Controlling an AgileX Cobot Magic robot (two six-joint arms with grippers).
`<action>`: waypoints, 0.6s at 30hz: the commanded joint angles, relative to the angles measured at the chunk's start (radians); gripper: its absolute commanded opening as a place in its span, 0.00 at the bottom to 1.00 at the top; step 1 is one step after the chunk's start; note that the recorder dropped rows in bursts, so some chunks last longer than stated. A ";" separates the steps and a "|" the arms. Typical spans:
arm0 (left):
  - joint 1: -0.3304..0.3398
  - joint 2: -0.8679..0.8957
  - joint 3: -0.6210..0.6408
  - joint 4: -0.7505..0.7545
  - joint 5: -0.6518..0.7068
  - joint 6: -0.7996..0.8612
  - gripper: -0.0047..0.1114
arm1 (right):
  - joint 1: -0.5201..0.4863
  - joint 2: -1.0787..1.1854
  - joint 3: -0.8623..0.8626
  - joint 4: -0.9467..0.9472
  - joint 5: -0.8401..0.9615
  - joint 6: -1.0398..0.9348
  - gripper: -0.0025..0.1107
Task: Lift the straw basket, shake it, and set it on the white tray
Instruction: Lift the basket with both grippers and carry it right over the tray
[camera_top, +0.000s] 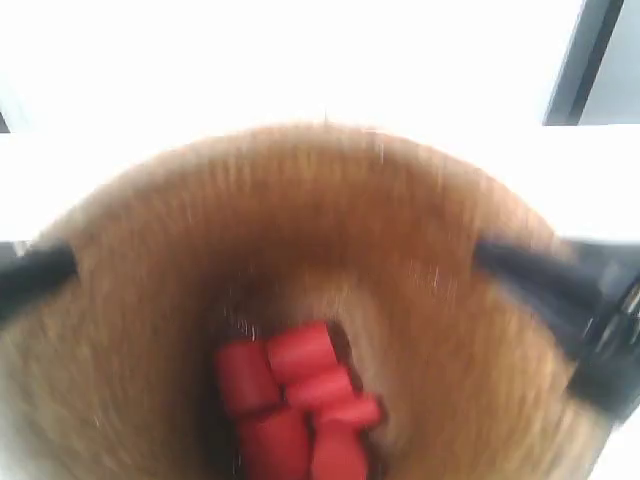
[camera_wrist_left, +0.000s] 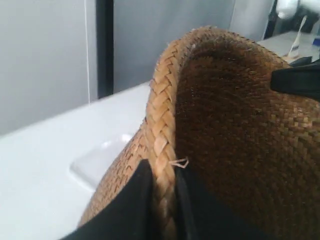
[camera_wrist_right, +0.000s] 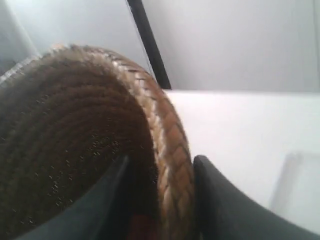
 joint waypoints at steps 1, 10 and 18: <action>0.001 -0.052 -0.214 0.142 0.157 -0.224 0.04 | -0.004 0.015 -0.125 -0.167 -0.071 0.185 0.02; 0.001 -0.023 -0.221 0.070 0.083 -0.136 0.04 | 0.048 0.245 -0.245 -0.120 -0.114 0.065 0.02; 0.001 0.038 0.060 -0.248 -0.122 0.231 0.04 | 0.093 0.345 -0.105 -0.328 0.137 0.294 0.02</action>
